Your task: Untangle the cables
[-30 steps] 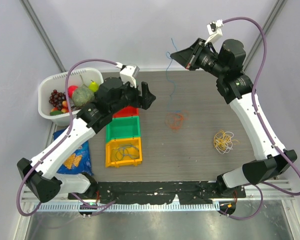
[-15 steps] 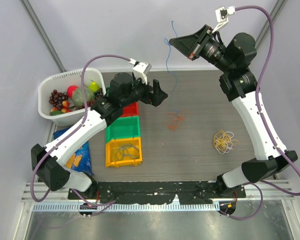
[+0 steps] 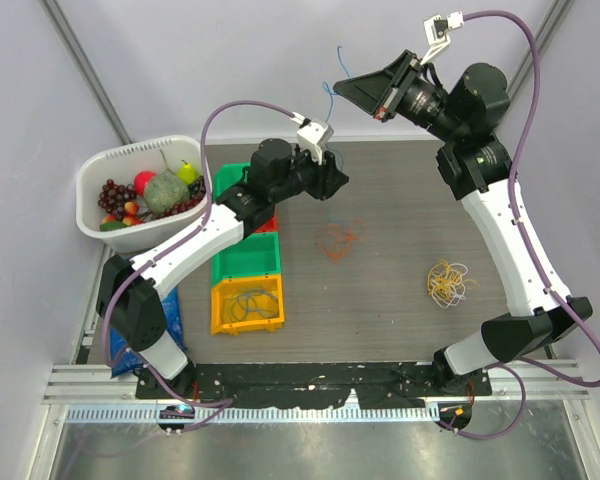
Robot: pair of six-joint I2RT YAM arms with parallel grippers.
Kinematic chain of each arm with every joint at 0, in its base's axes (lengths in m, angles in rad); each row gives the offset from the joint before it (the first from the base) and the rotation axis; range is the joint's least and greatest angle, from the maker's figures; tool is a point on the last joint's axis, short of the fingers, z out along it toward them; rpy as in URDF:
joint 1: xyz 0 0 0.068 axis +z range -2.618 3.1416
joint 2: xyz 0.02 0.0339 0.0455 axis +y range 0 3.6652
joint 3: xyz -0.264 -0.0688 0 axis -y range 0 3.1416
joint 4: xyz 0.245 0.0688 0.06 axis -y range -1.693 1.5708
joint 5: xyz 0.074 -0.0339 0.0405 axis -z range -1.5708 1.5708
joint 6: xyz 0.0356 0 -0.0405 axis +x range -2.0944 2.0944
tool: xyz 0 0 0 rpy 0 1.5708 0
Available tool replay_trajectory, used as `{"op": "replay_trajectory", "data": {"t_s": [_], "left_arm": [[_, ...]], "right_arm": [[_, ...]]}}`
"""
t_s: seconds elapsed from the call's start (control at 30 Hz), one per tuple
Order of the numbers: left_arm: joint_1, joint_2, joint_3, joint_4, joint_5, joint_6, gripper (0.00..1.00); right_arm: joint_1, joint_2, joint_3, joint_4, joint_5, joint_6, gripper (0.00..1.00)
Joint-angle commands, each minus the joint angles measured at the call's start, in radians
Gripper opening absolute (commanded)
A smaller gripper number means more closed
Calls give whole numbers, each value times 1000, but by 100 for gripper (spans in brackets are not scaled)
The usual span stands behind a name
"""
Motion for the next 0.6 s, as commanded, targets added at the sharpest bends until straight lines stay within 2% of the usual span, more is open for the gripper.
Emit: {"op": "replay_trajectory", "data": {"t_s": [0.0,0.03,0.07,0.1,0.13,0.17,0.2,0.23,0.27,0.33,0.37,0.4,0.47,0.57], "left_arm": [[-6,-43,21,108,1,24,26],[-8,-41,36,101,16,22,13],[-9,-38,59,76,36,21,6],[-11,-37,74,58,54,21,1],[-14,-44,87,32,73,19,0],[-15,-58,94,13,88,19,0],[-18,-73,98,3,94,13,0],[-20,-89,99,-5,100,1,0],[-19,-107,102,-34,105,-11,0],[-18,-139,116,-83,100,-27,0],[-18,-152,124,-111,97,-33,0],[-18,-162,131,-134,90,-39,0],[-18,-182,150,-166,73,-51,0],[-18,-199,190,-194,74,-54,0]], "right_arm": [[13,-8,42,45,-30,28,1],[12,-8,42,47,-30,26,1],[12,-10,45,39,-26,22,1],[12,-11,52,-4,-2,10,1],[13,-13,62,-100,24,-42,1],[12,-20,91,-174,117,-131,3],[13,-26,101,-284,165,-179,13],[13,-40,108,-326,288,-243,22],[12,-49,100,-387,361,-262,41],[2,-69,47,-442,522,-306,61],[-7,-72,31,-458,526,-331,64],[-13,-74,-7,-466,492,-343,70],[-14,-77,-76,-455,413,-395,75],[-14,-144,-261,-371,362,-425,78]]}}
